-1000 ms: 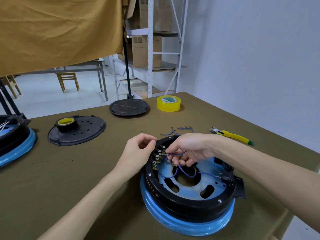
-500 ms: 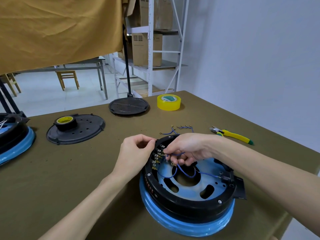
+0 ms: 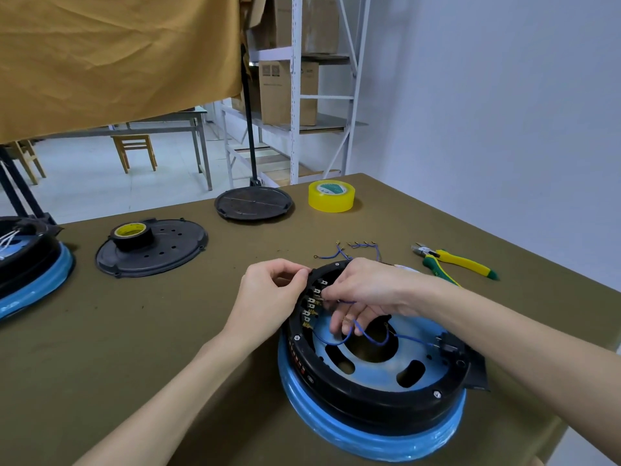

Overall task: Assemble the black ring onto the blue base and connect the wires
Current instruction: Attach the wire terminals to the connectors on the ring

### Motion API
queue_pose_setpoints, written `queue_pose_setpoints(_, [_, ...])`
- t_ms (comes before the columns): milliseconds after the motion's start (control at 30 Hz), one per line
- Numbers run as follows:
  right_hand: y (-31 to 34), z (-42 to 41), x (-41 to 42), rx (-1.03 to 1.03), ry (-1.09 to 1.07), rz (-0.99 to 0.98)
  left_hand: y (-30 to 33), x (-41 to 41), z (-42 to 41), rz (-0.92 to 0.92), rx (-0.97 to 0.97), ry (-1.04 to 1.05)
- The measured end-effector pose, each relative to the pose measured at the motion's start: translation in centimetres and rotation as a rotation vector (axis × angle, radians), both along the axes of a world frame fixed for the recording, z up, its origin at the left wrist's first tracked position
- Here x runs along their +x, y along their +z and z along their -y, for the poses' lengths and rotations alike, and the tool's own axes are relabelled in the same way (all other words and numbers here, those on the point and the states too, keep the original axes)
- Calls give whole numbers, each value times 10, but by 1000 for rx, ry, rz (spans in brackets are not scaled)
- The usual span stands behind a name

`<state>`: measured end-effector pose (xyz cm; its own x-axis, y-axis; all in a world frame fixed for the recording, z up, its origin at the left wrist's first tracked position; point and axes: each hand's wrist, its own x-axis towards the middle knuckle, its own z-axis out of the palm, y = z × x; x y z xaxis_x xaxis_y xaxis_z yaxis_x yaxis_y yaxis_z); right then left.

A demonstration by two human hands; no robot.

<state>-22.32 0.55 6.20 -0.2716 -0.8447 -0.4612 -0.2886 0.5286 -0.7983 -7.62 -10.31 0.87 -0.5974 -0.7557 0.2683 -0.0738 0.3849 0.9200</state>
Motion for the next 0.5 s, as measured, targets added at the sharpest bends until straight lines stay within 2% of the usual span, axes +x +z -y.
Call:
queue_pose_setpoints(100, [0, -6, 4, -31, -23, -75, -1, -1, -1, -28, 20, -4])
queue_pose_setpoints(267, [10, -8, 6, 37, 26, -373, -1, -1, -3, -43, 46, -14])
queue_pose_setpoints(400, [16, -14, -2, -152, 56, -704, -1, -1, -4, -39, 46, -13])
queue_pose_setpoints(500, [9, -19, -1, -236, 128, -657, -1, 0, -4, -35, 38, -4])
